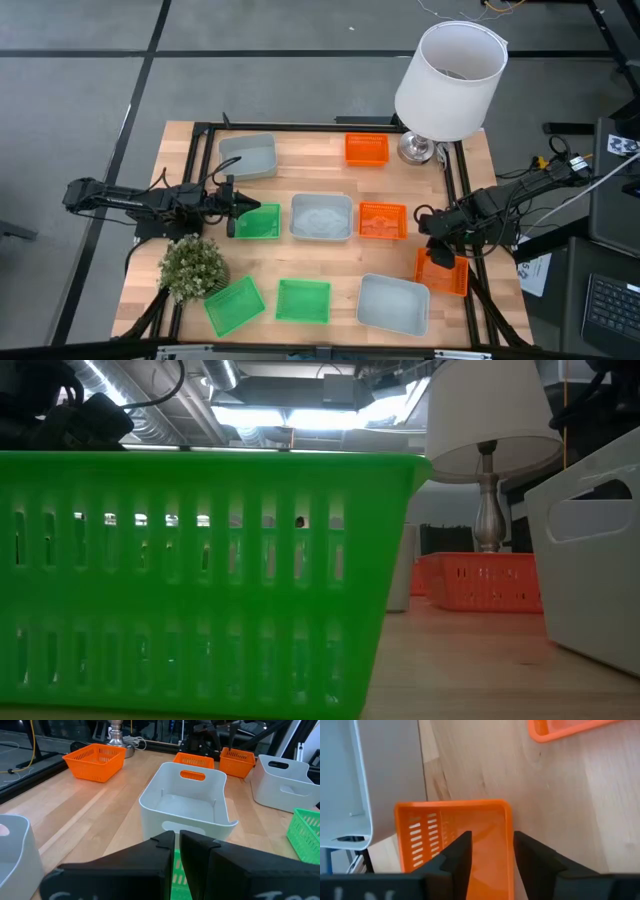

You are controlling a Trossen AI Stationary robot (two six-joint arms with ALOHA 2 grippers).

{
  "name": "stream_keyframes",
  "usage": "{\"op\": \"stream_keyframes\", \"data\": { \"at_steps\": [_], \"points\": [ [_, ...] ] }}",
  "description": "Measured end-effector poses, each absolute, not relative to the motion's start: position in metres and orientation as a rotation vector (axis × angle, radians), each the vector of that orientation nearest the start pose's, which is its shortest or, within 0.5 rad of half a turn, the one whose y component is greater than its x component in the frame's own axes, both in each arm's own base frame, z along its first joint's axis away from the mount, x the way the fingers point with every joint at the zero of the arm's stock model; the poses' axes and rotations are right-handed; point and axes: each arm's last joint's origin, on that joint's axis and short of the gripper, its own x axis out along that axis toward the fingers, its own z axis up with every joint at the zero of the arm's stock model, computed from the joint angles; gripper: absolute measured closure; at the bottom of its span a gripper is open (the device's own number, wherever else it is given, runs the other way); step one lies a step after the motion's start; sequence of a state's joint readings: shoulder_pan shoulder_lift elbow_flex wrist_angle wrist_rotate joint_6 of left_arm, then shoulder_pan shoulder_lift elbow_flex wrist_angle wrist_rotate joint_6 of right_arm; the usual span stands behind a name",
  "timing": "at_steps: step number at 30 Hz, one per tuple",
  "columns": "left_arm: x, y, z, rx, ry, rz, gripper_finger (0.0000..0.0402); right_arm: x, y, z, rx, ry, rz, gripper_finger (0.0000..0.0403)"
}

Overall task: Stack baskets by color
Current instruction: Stack the bottom orange bin on top of the middle orange bin

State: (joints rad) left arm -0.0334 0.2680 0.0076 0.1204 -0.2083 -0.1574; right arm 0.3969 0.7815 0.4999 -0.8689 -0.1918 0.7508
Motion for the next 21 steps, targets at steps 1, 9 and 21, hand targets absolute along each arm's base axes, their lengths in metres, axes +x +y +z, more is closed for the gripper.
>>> {"op": "stream_keyframes", "data": {
  "at_steps": [1,9,21],
  "points": [
    [0.113,0.002,0.155,-0.140,0.125,0.185,0.0380,0.112,0.053,0.191,0.529,1.294,0.066,0.0249],
    [0.113,0.002,0.155,-0.140,0.125,0.185,0.0380,0.107,0.051,0.188,0.518,1.360,0.040,0.0244],
    [0.113,0.002,0.155,-0.140,0.125,0.185,0.0380,0.111,0.053,0.166,0.507,1.410,0.011,0.0244]
  ]
}}
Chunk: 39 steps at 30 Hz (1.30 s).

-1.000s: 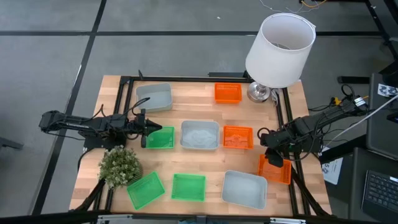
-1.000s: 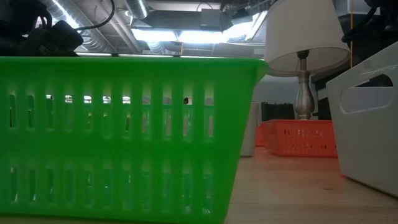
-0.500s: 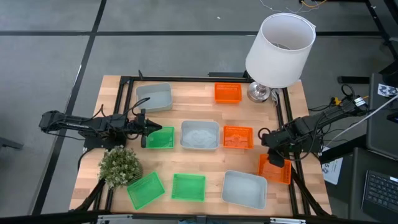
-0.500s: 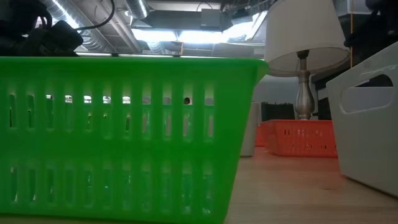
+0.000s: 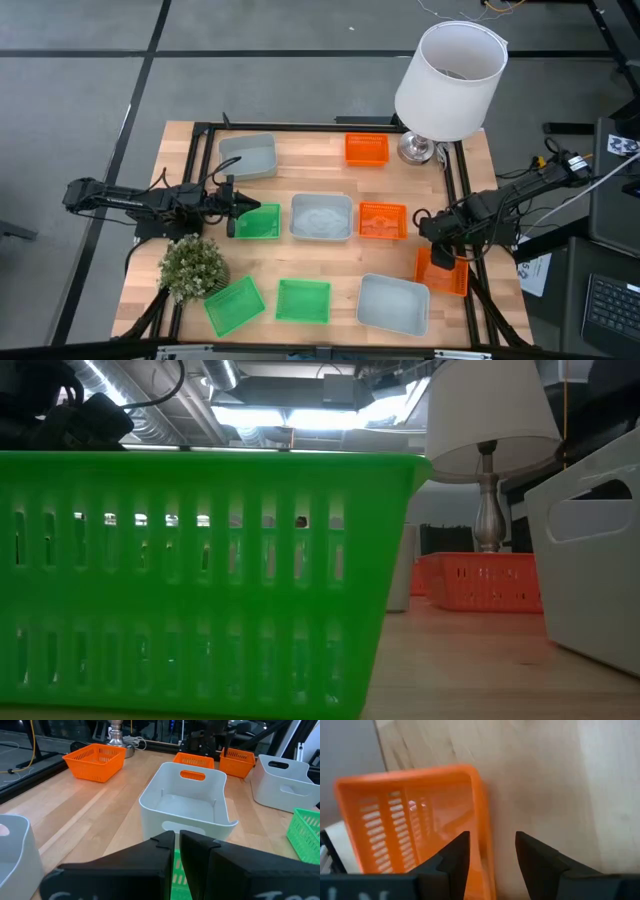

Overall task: Stack baskets by color
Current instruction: Stack the bottom orange bin on top of the middle orange bin

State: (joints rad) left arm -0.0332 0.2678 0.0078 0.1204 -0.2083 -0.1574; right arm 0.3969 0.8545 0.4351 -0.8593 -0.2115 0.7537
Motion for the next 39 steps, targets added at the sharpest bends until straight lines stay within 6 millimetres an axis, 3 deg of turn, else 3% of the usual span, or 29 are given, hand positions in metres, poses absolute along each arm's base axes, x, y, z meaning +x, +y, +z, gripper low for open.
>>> {"op": "stream_keyframes", "data": {
  "at_steps": [6,11,19,27,33,39],
  "points": [
    [0.113,0.002,0.155,-0.140,0.125,0.185,0.0380,0.111,0.053,0.150,0.511,1.405,0.012,0.0247],
    [0.113,0.002,0.155,-0.137,0.125,0.186,0.0380,0.110,0.052,0.147,0.506,1.412,0.002,0.0275],
    [0.113,0.002,0.155,-0.137,0.126,0.185,0.0380,0.110,0.052,0.147,0.490,1.410,0.008,0.0391],
    [0.113,0.002,0.155,-0.136,0.125,0.185,0.0380,0.111,0.052,0.149,0.404,1.383,0.057,0.0400],
    [0.113,0.002,0.155,-0.136,0.125,0.186,0.0380,0.122,0.054,0.175,0.325,1.285,0.050,0.0401],
    [0.113,0.002,0.155,-0.136,0.126,0.185,0.0380,0.133,0.053,0.226,0.161,1.154,0.001,0.0402]
  ]
}}
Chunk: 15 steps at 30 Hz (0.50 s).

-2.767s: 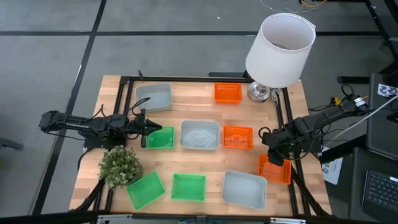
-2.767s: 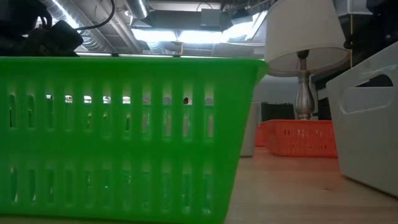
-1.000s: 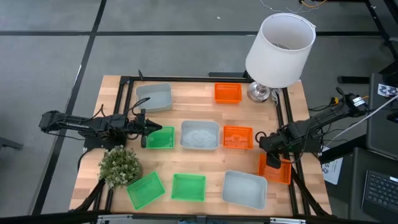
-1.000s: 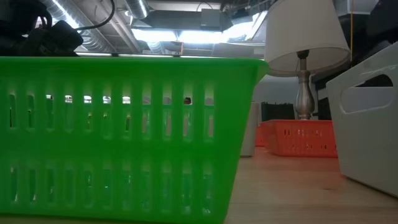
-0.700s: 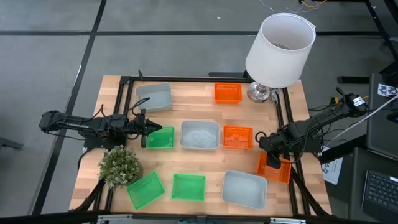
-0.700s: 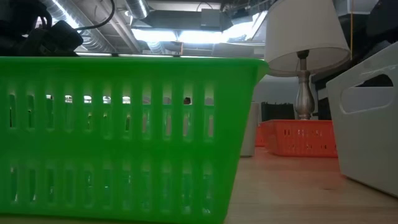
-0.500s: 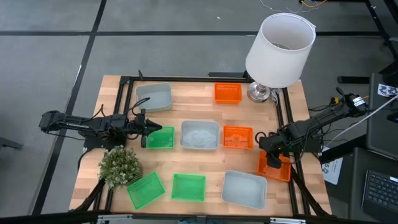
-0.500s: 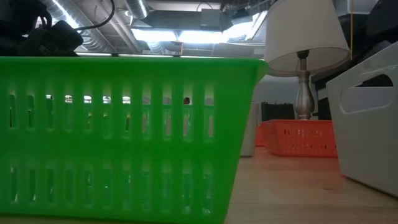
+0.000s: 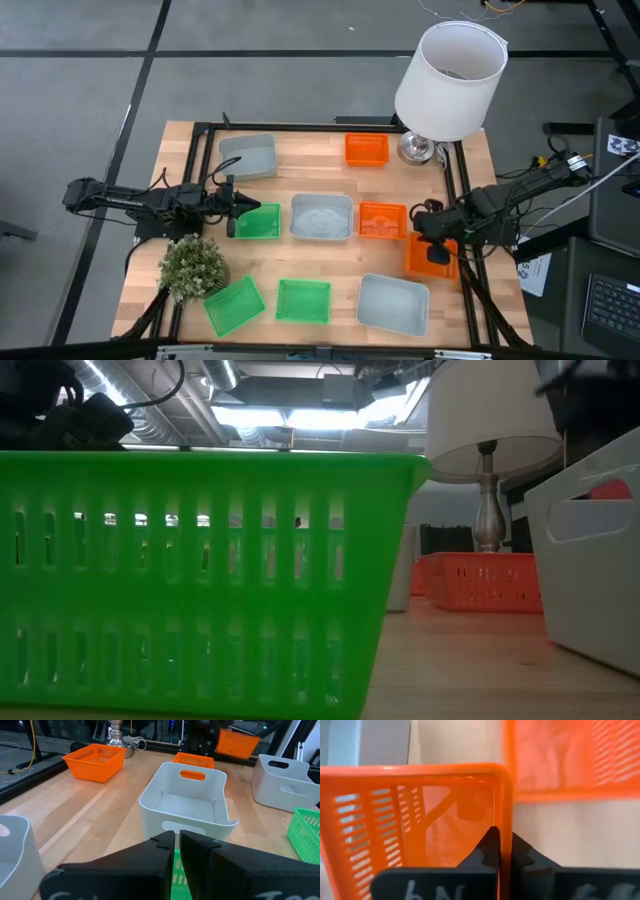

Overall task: Stack baskets by color
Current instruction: Stack the bottom orange bin on top of the middle orange bin

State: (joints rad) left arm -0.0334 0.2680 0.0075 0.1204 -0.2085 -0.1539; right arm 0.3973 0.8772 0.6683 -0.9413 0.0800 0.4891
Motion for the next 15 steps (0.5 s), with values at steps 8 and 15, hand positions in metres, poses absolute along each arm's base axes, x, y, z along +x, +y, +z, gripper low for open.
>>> {"op": "stream_keyframes", "data": {
  "at_steps": [8,15],
  "points": [
    [0.113,0.002,0.155,-0.136,0.125,0.185,0.0380,0.159,0.051,0.299,-0.211,0.676,-0.129,0.0403],
    [0.113,0.002,0.155,-0.136,0.125,0.185,0.0380,0.196,0.047,0.339,-0.381,0.358,-0.227,0.0403]
  ]
}}
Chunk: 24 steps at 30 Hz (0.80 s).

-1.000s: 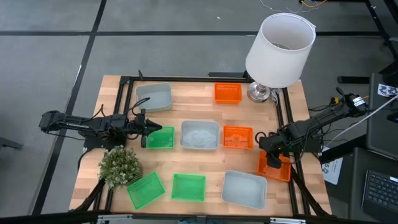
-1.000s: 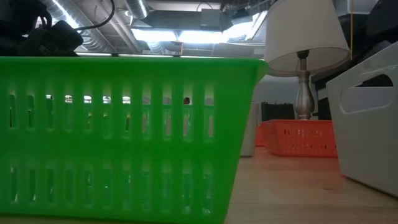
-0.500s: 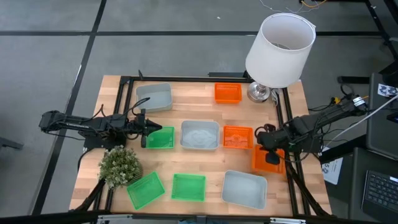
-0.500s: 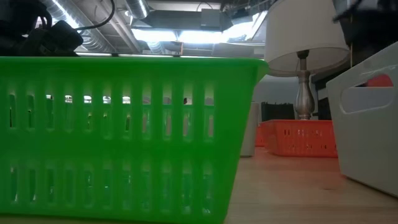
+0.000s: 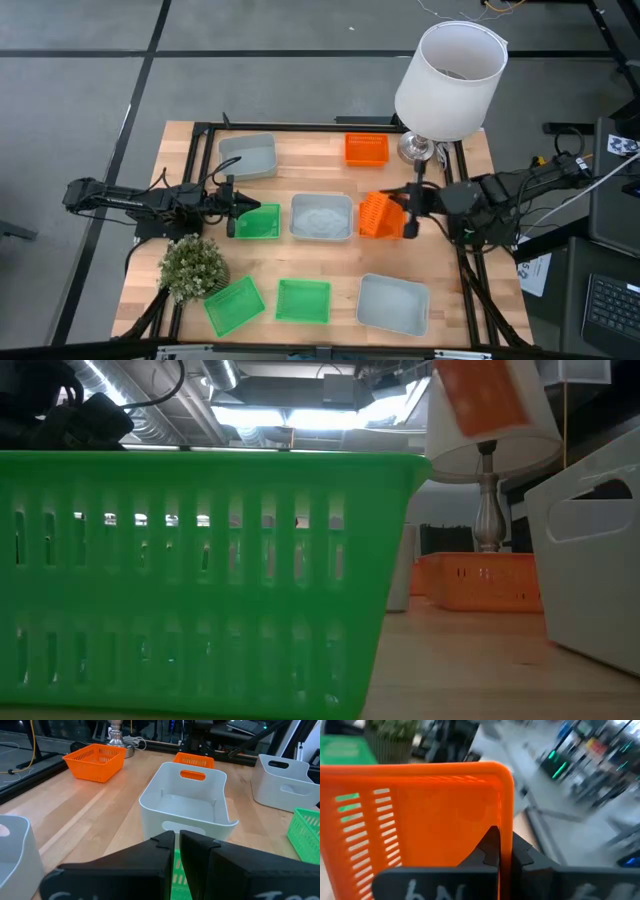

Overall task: Stack baskets by color
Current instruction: Stack the bottom orange bin on top of the middle orange bin

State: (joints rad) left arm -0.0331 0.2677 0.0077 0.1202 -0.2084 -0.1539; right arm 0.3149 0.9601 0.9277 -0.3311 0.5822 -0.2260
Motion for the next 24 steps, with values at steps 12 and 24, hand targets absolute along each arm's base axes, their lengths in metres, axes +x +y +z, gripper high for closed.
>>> {"op": "stream_keyframes", "data": {
  "at_steps": [12,24],
  "points": [
    [0.113,0.002,0.155,-0.136,0.126,0.185,0.0380,0.244,-0.014,0.338,-0.149,0.823,-0.080,0.0403],
    [0.113,0.002,0.155,-0.137,0.126,0.185,0.0380,0.273,-0.045,0.273,0.054,1.185,0.017,0.0403]
  ]
}}
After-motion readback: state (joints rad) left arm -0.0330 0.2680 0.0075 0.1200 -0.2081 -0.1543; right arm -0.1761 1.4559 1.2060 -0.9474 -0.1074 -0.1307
